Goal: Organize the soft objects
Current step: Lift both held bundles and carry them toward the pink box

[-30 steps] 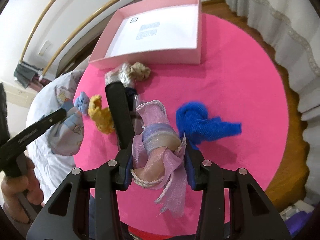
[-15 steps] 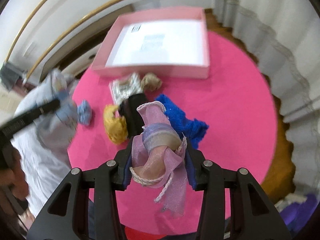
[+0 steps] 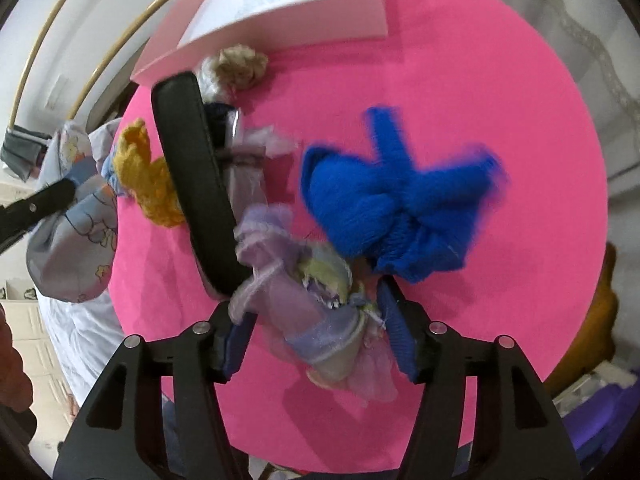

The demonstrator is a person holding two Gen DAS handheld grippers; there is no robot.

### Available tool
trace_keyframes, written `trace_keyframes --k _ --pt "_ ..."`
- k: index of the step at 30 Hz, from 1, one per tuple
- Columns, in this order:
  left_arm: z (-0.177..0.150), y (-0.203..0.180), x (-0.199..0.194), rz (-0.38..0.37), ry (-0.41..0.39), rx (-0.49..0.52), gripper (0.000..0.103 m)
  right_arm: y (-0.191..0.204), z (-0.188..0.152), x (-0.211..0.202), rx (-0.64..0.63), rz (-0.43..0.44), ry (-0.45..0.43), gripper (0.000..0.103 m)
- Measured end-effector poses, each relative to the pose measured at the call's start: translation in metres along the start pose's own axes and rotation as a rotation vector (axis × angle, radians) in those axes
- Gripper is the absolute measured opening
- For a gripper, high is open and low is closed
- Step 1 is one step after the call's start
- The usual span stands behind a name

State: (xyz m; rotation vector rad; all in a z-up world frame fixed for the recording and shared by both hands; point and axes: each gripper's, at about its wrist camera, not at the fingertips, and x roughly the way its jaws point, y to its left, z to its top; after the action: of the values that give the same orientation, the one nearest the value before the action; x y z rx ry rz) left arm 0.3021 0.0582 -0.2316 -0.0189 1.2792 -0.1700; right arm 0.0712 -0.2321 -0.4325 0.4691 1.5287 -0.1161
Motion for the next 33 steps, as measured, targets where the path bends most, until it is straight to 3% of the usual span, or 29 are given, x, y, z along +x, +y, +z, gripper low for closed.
trace_keyframes --k 10,16,21,24,25,26,33 --pt "-0.007 -0.014 0.004 -0.005 -0.005 0.034 0.032 -0.014 -0.021 -0.006 0.049 0.038 0.003 0.056" --pt "-0.015 -0.016 -0.002 -0.005 -0.014 0.046 0.032 -0.012 -0.044 -0.018 0.024 0.048 -0.023 0.067" --pt "-0.018 -0.017 -0.004 -0.001 -0.012 0.051 0.032 -0.001 -0.031 0.001 -0.02 0.008 -0.017 0.069" --pt "-0.017 -0.018 -0.007 -0.004 -0.015 0.052 0.032 0.004 -0.026 0.013 -0.031 0.017 -0.001 0.061" --pt "-0.016 -0.018 -0.007 -0.005 -0.016 0.053 0.032 0.006 -0.025 0.013 -0.031 0.019 0.014 0.042" --pt "-0.015 -0.018 -0.008 -0.006 -0.017 0.054 0.032 0.006 -0.023 0.011 -0.02 0.035 0.024 0.036" --pt "-0.004 -0.021 -0.021 -0.027 -0.039 0.074 0.032 0.025 -0.022 -0.041 -0.041 0.118 -0.01 0.035"
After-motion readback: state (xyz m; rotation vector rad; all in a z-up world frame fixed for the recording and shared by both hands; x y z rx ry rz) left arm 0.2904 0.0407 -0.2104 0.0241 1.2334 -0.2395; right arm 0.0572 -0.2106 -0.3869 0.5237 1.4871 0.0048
